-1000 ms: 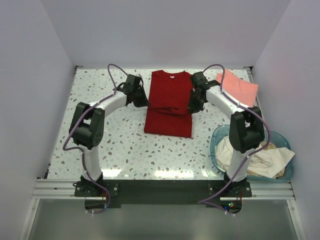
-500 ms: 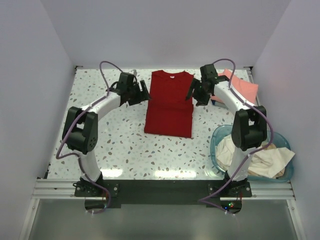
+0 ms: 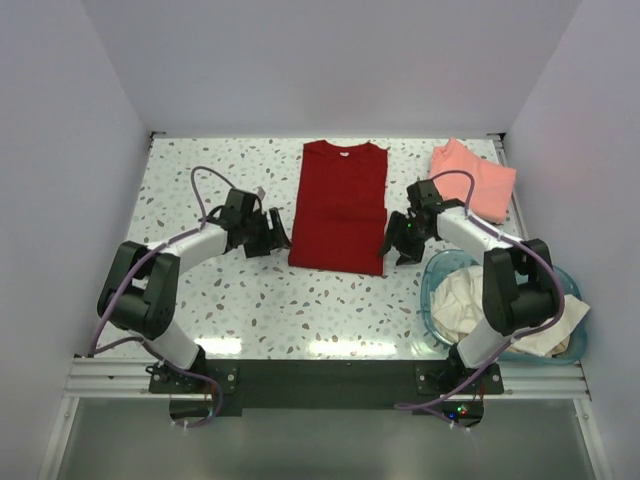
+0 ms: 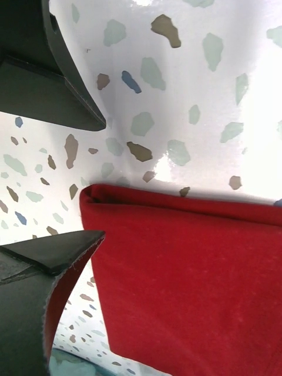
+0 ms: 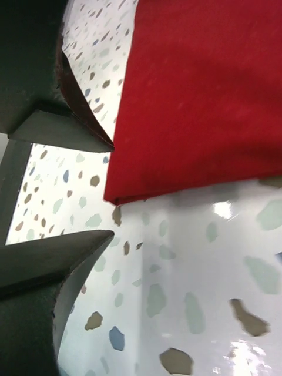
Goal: Fold and stack the t-shirts
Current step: Fold the tshirt
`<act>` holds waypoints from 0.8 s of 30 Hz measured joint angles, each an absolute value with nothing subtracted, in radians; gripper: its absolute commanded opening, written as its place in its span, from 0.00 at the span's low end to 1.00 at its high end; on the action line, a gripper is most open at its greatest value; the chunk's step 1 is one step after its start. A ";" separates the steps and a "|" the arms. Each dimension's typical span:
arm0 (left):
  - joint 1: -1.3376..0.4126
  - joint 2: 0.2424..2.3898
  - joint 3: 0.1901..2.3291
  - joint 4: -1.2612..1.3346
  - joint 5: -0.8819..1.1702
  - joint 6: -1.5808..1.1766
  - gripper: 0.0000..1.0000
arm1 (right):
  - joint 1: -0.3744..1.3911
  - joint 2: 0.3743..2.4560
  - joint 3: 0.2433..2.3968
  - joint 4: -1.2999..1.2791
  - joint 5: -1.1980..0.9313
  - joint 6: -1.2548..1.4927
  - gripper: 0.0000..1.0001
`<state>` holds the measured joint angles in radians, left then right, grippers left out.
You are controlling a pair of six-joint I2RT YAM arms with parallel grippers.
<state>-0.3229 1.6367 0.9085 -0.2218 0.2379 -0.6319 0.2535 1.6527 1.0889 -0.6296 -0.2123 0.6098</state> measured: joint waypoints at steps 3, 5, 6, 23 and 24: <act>-0.323 1.612 0.871 -0.202 0.252 -0.634 0.72 | 0.253 1.639 1.019 -0.611 -0.225 0.610 0.55; -0.323 1.606 0.852 -0.189 0.263 -0.635 0.72 | 0.253 1.636 0.987 -0.606 -0.228 0.610 0.53; -0.323 1.605 0.844 -0.185 0.268 -0.636 0.72 | 0.253 1.635 0.976 -0.603 -0.229 0.610 0.52; -0.349 1.595 0.813 -0.157 0.289 -0.651 0.72 | 0.292 1.669 0.953 -0.545 -0.261 0.610 0.42; -0.352 1.595 0.813 -0.157 0.289 -0.652 0.72 | 0.294 1.673 0.953 -0.545 -0.261 0.609 0.41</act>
<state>-0.3515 1.5948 0.8127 -0.1570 0.2886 -0.6518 0.2939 1.6733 0.9531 -0.5446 -0.2611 0.6090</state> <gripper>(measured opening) 0.721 0.431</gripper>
